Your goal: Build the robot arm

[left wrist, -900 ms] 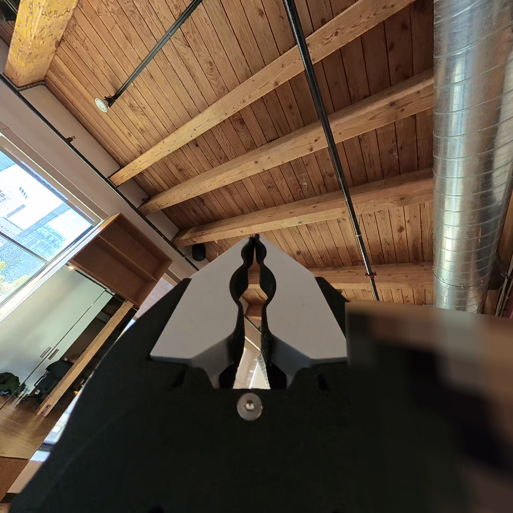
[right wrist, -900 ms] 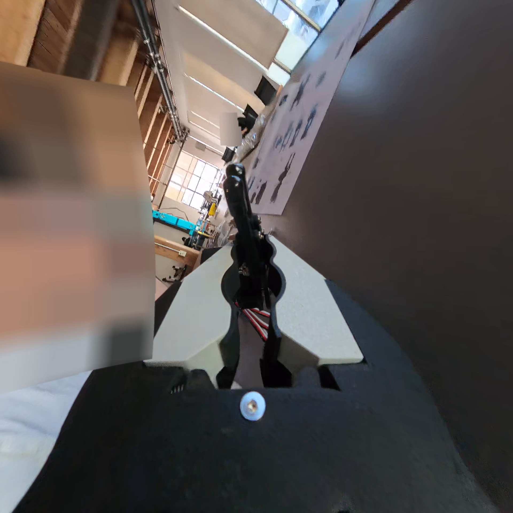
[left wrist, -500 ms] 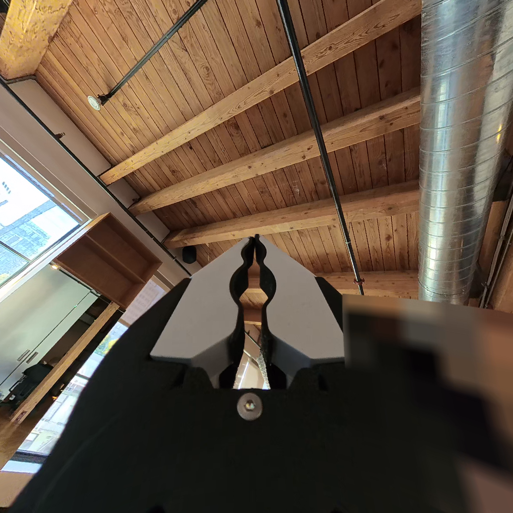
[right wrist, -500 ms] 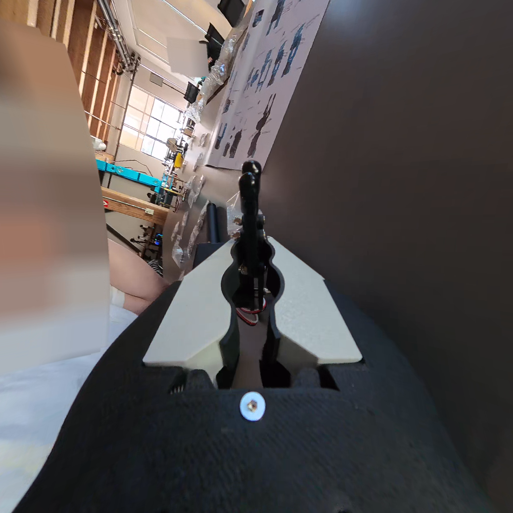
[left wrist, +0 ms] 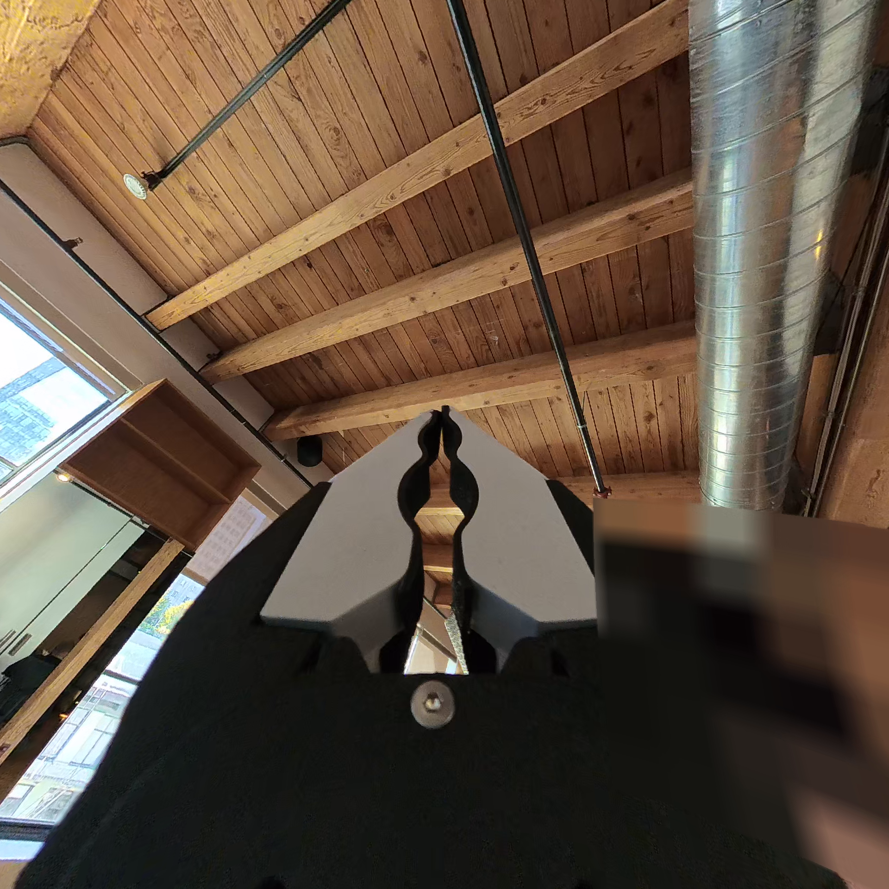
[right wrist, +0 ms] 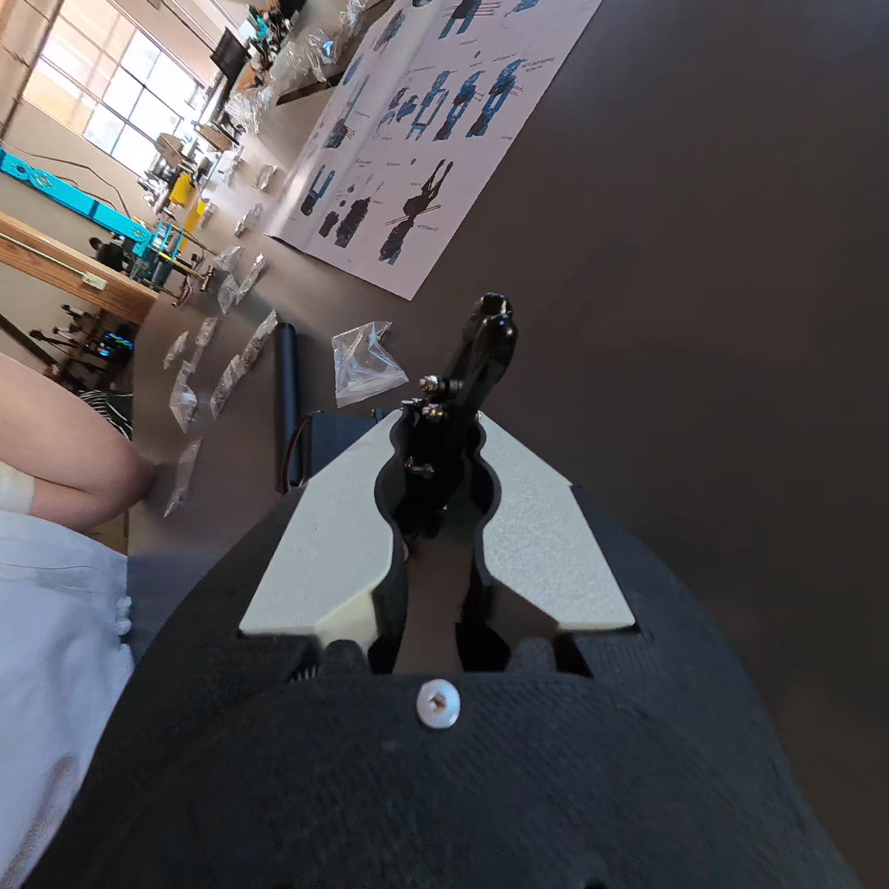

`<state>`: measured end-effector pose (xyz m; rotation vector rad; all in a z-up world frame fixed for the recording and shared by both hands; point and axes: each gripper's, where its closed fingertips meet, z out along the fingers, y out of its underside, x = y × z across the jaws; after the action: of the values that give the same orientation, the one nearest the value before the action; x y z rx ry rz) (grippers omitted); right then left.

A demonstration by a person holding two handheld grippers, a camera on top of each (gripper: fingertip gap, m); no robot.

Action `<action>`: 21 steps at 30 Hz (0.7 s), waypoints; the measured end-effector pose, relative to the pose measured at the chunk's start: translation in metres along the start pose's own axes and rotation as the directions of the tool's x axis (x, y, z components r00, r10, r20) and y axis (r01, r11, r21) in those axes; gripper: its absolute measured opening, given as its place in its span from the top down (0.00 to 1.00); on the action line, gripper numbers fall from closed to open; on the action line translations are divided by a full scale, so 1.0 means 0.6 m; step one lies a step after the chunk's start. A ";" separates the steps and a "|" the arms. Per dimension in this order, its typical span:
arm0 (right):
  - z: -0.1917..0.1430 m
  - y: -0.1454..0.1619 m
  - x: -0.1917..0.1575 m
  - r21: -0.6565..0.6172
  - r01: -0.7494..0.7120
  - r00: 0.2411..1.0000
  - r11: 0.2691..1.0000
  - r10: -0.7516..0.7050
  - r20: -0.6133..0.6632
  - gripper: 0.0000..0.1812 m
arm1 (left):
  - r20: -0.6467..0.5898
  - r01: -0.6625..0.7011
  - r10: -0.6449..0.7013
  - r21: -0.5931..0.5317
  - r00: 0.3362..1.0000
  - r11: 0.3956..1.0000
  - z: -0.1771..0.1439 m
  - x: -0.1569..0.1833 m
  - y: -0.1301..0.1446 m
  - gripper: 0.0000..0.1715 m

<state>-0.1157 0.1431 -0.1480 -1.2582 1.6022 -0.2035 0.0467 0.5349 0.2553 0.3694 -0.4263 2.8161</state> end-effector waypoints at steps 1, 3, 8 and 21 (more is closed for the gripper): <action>0.001 -0.001 0.001 -0.001 0.006 1.000 1.000 -0.006 -0.004 0.88 | -0.003 0.004 -0.004 0.000 1.000 1.000 0.000 0.002 0.000 1.00; 0.002 -0.002 0.003 -0.008 0.000 1.000 1.000 0.000 -0.008 0.88 | -0.008 0.009 -0.009 0.000 1.000 1.000 0.000 0.005 -0.001 1.00; -0.003 0.003 0.010 -0.093 -0.088 0.996 0.992 0.085 -0.036 0.87 | -0.029 0.009 -0.008 0.010 1.000 1.000 0.001 0.020 -0.009 1.00; 0.012 0.000 0.012 -0.191 -0.136 0.977 0.972 0.100 -0.186 0.85 | -0.081 0.181 -0.191 -0.117 0.978 0.977 0.014 0.062 -0.024 1.00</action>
<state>-0.1095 0.1406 -0.1557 -1.3224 1.8821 -0.0781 0.0179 0.5541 0.2772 0.2419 -0.4954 2.6030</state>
